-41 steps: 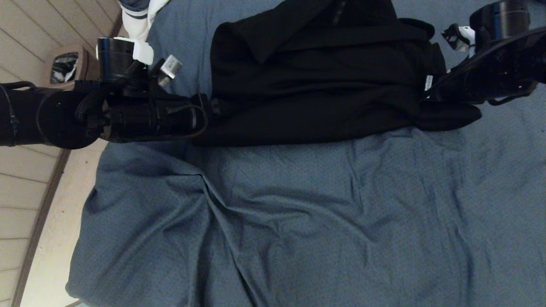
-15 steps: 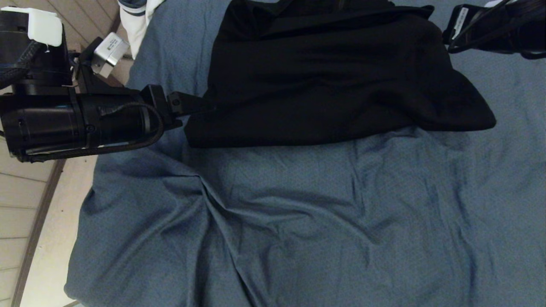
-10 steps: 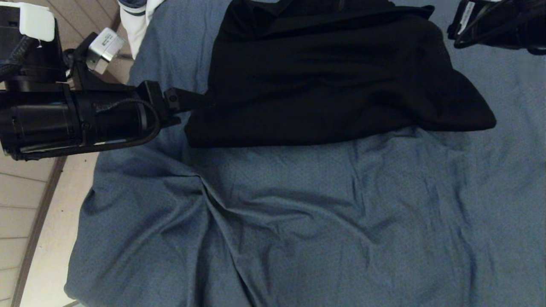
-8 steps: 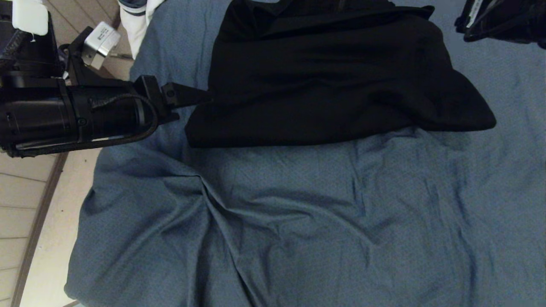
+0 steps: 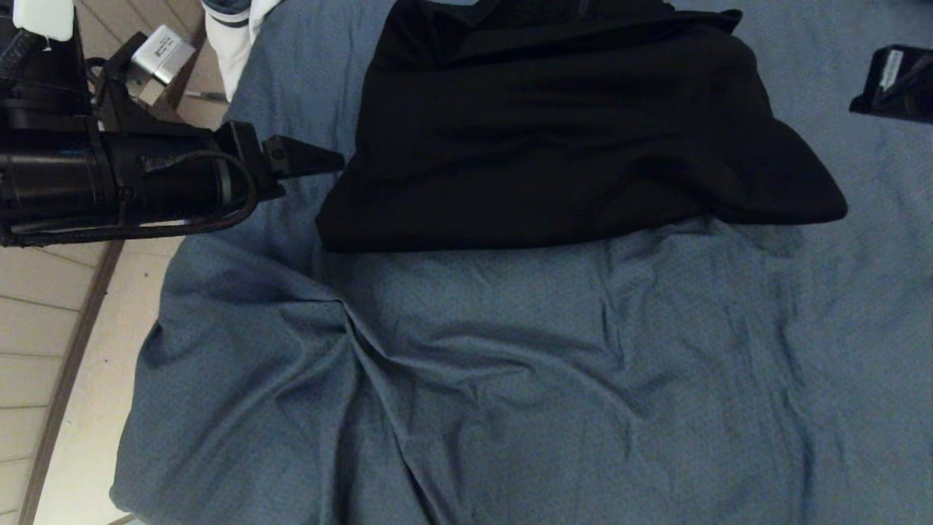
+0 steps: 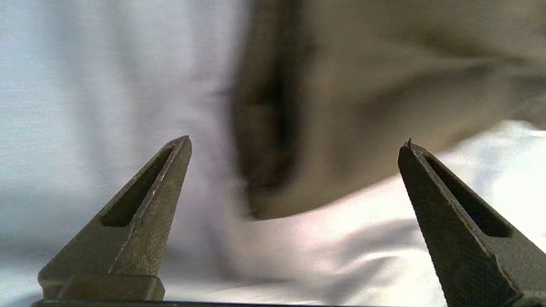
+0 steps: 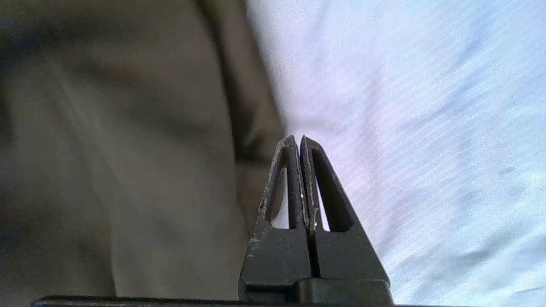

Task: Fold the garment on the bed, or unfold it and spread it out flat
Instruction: Fold the black sweatshirt

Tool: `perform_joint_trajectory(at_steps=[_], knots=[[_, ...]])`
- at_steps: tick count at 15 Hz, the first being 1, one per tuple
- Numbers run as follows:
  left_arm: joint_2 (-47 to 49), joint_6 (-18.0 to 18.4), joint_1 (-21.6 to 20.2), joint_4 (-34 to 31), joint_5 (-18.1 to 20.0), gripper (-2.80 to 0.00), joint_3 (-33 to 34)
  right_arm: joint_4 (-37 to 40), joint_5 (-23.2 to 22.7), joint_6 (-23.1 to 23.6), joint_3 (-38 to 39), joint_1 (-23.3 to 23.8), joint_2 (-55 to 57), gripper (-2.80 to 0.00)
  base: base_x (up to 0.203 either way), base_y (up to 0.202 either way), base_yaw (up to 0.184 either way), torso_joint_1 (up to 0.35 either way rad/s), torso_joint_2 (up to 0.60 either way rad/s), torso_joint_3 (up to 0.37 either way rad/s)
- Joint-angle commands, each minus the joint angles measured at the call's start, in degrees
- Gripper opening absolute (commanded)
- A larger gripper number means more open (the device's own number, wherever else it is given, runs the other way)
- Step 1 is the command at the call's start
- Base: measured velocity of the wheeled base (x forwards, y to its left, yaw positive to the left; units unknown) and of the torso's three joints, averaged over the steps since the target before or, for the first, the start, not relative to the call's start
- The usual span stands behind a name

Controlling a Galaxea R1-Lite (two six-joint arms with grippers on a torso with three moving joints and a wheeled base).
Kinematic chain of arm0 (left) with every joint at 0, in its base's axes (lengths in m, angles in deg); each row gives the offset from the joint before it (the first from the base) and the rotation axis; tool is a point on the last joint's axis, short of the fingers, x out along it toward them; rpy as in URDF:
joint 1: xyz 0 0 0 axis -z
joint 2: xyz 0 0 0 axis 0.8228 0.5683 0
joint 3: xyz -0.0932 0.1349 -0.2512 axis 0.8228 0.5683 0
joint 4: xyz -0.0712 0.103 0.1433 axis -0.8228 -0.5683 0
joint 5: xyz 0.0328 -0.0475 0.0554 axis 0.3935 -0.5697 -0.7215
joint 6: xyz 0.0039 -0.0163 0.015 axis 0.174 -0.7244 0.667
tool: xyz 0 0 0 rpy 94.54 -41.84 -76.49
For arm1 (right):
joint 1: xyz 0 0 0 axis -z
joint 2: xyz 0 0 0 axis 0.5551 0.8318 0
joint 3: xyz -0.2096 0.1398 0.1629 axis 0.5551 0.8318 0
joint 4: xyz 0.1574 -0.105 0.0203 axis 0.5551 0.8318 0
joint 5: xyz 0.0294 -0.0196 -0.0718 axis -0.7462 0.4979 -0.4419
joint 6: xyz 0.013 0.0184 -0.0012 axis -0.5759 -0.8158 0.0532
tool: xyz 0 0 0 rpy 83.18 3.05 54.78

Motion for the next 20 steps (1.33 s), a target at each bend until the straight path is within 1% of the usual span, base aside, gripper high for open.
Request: perform_joint_trajectory(at_steps=[1, 2, 4, 6, 7, 9, 12, 16, 17, 18, 20], knots=[[0.52, 2.96, -3.14, -4.62, -0.51, 0.00, -2.91, 2.42, -2.58, -0.13, 2.56, 1.30, 0.97, -2.80, 0.000, 0.000, 0.000, 0.000, 0.00, 0.000], [0.68, 4.62, -4.27, -7.71, -0.66, 0.00, -4.75, 4.46, -2.66, -0.05, 2.77, 1.35, 1.48, -2.80, 0.000, 0.000, 0.000, 0.000, 0.00, 0.000], [1.53, 5.41, -5.26, -11.47, -0.78, 0.00, -7.82, 8.16, -2.80, 0.16, 2.25, 1.84, 2.34, -2.80, 0.000, 0.000, 0.000, 0.000, 0.00, 0.000], [1.82, 5.56, -5.29, -11.55, -2.39, 0.00, -7.90, 8.09, -5.59, 0.13, 2.24, 2.36, 2.24, -2.80, 0.000, 0.000, 0.000, 0.000, 0.00, 0.000], [1.82, 5.57, -5.29, -11.35, -3.84, -2.80, -8.08, 8.07, -7.08, 0.16, 1.99, 2.28, 2.17, -2.80, 0.000, 0.000, 0.000, 0.000, 0.00, 0.000], [1.97, 5.59, -5.29, -11.11, -4.39, -2.80, -9.35, 8.02, -7.47, 0.17, 1.90, 2.01, 2.25, -2.80, 0.000, 0.000, 0.000, 0.000, 0.00, 0.000], [1.87, 5.47, -5.29, -11.28, -4.51, -2.80, -9.57, 7.93, -7.70, 0.26, 1.87, 2.01, 3.23, -2.80, 0.000, 0.000, 0.000, 0.000, 0.00, 0.000], [1.73, 5.47, -5.29, -11.03, -4.44, -2.80, -9.40, 7.27, -9.28, 0.47, 0.84, 2.77, 4.40, -2.80, 0.000, 0.000, 0.000, 0.000, 0.00, 0.000], [1.73, 5.47, -5.20, -11.02, -4.42, -2.80, -9.35, 7.23, -9.35, 0.28, 0.55, 3.56, 4.79, 0.00, 0.000, 0.000, 0.000, 0.000, 0.00, 0.000], [1.73, 5.47, -5.20, -11.02, -4.42, -2.80, -9.26, 6.86, -9.31, -0.04, 0.11, 3.73, 4.94, 0.00, 0.000, 0.000, 0.000, 0.000, 0.00, 0.000], [1.73, 5.39, -5.20, -10.93, -4.33, -2.80, -9.35, 2.70, -9.28, -0.63, -0.66, 4.11, 5.46, 0.00, 0.000, 0.000, 0.000, 0.000, 0.00, 0.000]])
